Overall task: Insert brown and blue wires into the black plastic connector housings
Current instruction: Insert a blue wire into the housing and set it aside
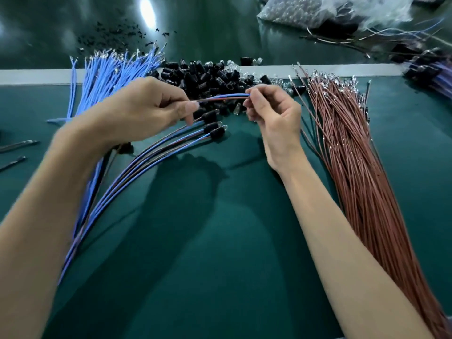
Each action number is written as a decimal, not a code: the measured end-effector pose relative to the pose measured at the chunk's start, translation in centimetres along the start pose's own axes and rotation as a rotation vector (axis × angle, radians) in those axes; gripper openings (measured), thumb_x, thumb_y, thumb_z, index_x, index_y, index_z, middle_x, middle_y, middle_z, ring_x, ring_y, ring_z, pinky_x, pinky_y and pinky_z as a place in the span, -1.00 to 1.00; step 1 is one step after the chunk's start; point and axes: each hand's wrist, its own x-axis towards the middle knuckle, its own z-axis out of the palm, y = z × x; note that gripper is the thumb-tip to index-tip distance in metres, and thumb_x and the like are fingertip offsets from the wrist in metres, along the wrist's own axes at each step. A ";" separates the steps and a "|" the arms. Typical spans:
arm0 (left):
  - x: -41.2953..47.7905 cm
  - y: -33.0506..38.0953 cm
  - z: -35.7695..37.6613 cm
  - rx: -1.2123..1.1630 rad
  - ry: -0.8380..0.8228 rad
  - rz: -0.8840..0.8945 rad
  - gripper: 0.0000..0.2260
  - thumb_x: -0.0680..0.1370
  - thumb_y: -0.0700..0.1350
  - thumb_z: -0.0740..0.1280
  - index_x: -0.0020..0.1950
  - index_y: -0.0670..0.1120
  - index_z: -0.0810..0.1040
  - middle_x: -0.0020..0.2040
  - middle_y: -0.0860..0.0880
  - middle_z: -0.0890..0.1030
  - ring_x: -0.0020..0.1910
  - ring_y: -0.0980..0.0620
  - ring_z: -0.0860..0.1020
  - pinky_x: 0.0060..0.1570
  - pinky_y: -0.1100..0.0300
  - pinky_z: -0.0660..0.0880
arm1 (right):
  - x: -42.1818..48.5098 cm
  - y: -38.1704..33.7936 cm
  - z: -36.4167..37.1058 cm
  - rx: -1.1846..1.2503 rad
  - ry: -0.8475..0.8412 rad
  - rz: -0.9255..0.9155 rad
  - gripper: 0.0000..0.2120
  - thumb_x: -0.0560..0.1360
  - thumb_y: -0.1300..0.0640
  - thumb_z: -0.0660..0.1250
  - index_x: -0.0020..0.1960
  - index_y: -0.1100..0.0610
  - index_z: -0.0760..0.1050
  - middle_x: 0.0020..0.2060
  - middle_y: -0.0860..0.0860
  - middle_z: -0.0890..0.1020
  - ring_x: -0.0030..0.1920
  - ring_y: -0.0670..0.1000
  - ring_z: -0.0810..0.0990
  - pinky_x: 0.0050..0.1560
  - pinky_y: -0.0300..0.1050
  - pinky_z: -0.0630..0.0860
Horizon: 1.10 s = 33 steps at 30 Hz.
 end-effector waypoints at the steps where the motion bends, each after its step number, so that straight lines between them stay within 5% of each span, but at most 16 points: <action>1: -0.6 -0.3 -1.0 0.029 0.025 -0.012 -0.74 0.56 0.05 0.23 -0.22 -0.04 0.60 -0.50 -0.01 0.37 -0.60 0.11 0.23 -0.60 0.39 0.17 | 0.3 0.0 -0.2 0.019 0.060 0.038 -0.87 0.54 0.31 0.31 -0.13 0.13 0.54 -0.38 -0.07 0.60 -0.34 -0.12 0.51 -0.26 -0.27 0.45; 4: -3.0 -1.4 -2.8 0.111 0.085 -0.021 -0.78 0.56 0.01 0.23 -0.23 0.06 0.59 -0.57 0.09 0.39 -0.64 0.13 0.27 -0.63 0.42 0.16 | 0.3 0.5 0.4 -0.231 0.102 0.046 -0.83 0.53 0.24 0.33 -0.19 0.01 0.55 -0.38 -0.11 0.59 -0.33 -0.12 0.51 -0.22 -0.22 0.47; 7: -5.3 -1.4 -1.6 0.037 -0.076 -0.086 -0.79 0.55 -0.08 0.27 -0.24 0.07 0.62 -0.58 0.10 0.45 -0.66 0.19 0.33 -0.60 0.46 0.28 | -0.1 0.9 1.0 -0.479 0.042 0.001 -0.81 0.48 0.16 0.38 -0.25 -0.08 0.55 -0.41 -0.17 0.57 -0.33 -0.17 0.51 -0.22 -0.31 0.46; 9: -6.4 -0.7 -0.2 -0.071 -0.278 -0.165 -0.80 0.52 0.04 0.24 -0.18 0.02 0.62 -0.52 0.07 0.52 -0.60 0.15 0.45 -0.51 0.43 0.38 | -0.1 0.7 0.9 -0.514 0.037 0.003 -0.81 0.47 0.17 0.39 -0.25 -0.09 0.57 -0.42 -0.20 0.56 -0.34 -0.18 0.50 -0.23 -0.33 0.43; 12: -6.1 -0.4 0.8 0.196 -0.375 -0.151 -0.60 0.39 0.27 0.12 -0.08 0.07 0.62 -0.32 0.17 0.63 -0.36 0.25 0.54 -0.31 0.48 0.39 | -0.2 0.5 0.9 -0.555 -0.007 -0.014 -0.86 0.44 0.22 0.41 -0.21 0.00 0.63 -0.32 -0.18 0.60 -0.30 -0.13 0.54 -0.18 -0.26 0.49; 16: -4.4 -0.4 0.5 0.605 -0.232 -0.180 -0.62 0.50 0.28 0.10 0.07 0.11 0.57 0.01 0.08 0.59 -0.06 0.01 0.54 0.00 0.05 0.52 | -0.7 0.6 1.3 -0.674 -0.136 -0.070 -0.94 0.44 0.25 0.42 -0.16 0.13 0.67 -0.22 -0.09 0.62 -0.28 -0.17 0.54 -0.17 -0.24 0.56; 18: -3.0 0.4 1.0 0.636 -0.111 -0.167 -0.63 0.50 0.29 0.10 0.05 0.11 0.56 0.00 0.05 0.58 -0.02 -0.07 0.54 -0.04 0.02 0.52 | -0.7 0.6 1.3 -0.676 -0.154 -0.073 -0.95 0.45 0.25 0.42 -0.16 0.16 0.66 -0.24 -0.09 0.62 -0.32 -0.17 0.54 -0.19 -0.18 0.57; 23: 0.3 3.0 5.4 0.666 0.129 -0.145 -0.50 0.41 0.37 0.28 0.11 0.01 0.53 0.06 0.01 0.53 0.09 -0.10 0.52 -0.18 0.09 0.34 | -0.8 0.5 1.4 -0.698 -0.019 -0.193 -0.94 0.49 0.26 0.37 -0.09 0.21 0.63 -0.24 0.01 0.64 -0.29 -0.13 0.51 -0.18 -0.42 0.40; 26: 0.2 2.2 6.4 0.638 0.146 -0.054 -0.66 0.48 0.10 0.40 0.17 0.00 0.45 0.04 0.00 0.48 0.08 -0.09 0.49 -0.25 0.07 0.34 | -0.5 0.7 0.9 -0.836 0.131 -0.265 -0.80 0.50 0.39 0.25 0.03 0.26 0.60 -0.06 0.11 0.57 -0.10 -0.08 0.47 -0.05 -0.44 0.33; 28: 0.0 0.9 5.4 0.590 0.196 0.009 -0.73 0.50 -0.16 0.38 0.18 0.01 0.48 0.02 0.01 0.53 0.02 -0.12 0.52 -0.25 0.03 0.43 | -0.2 0.9 0.7 -0.968 0.081 -0.211 -0.75 0.49 0.37 0.26 0.11 0.23 0.60 0.09 0.12 0.50 0.07 0.03 0.45 0.06 -0.35 0.30; 33: 0.2 -0.6 3.1 0.523 0.108 0.142 -0.70 0.47 -0.34 0.37 0.13 -0.06 0.57 -0.01 0.01 0.60 0.00 -0.08 0.51 -0.22 0.05 0.47 | 0.0 1.2 0.8 -1.119 -0.014 -0.163 -0.78 0.53 0.14 0.35 0.16 0.07 0.59 0.09 0.00 0.47 0.15 0.01 0.40 -0.10 -0.27 0.30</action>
